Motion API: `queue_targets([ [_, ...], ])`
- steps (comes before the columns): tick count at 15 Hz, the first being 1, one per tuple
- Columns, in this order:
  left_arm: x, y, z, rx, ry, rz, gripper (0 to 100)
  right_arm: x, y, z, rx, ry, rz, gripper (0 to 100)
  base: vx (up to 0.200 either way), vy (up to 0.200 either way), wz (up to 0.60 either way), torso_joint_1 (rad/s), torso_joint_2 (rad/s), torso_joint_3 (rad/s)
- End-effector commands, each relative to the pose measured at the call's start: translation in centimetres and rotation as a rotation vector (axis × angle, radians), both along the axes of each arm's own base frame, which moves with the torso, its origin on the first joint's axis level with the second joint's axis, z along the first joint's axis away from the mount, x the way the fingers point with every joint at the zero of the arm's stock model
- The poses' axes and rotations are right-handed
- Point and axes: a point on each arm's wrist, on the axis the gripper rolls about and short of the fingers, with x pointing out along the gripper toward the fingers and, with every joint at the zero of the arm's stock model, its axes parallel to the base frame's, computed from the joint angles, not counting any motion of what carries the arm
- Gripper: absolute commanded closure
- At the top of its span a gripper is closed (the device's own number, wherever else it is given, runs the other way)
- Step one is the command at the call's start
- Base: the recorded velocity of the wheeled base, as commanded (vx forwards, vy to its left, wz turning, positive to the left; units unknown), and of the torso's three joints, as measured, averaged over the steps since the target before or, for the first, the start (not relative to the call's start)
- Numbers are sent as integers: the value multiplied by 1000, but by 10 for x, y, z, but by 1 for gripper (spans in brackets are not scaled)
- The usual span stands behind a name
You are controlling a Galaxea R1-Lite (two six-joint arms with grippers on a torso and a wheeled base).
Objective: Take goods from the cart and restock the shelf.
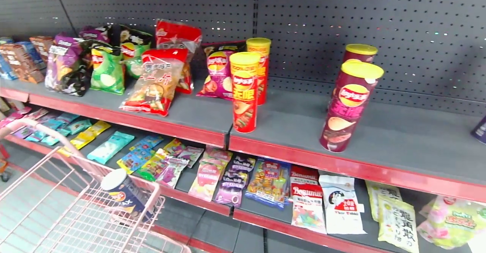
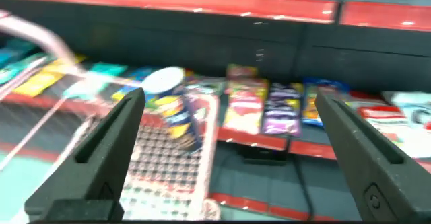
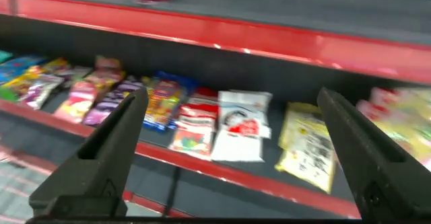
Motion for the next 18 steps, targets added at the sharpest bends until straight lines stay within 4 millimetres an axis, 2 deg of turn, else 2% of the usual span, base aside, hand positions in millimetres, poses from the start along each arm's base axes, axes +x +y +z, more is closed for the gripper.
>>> queue_targets([
  [1,0,0,0,0,0,0,0,0,0,0,0,0,1,0,0,0,600,-2,7,7],
  [4,0,0,0,0,0,0,0,0,0,0,2,0,1,0,0,0,600,-1,6,5],
  [11,0,0,0,0,0,0,0,0,0,0,3,1,-1,0,0,0,0,-105,279,167],
  [18,0,0,0,0,0,0,0,0,0,0,2,0,-2,0,0,0,0,-182,512,324],
])
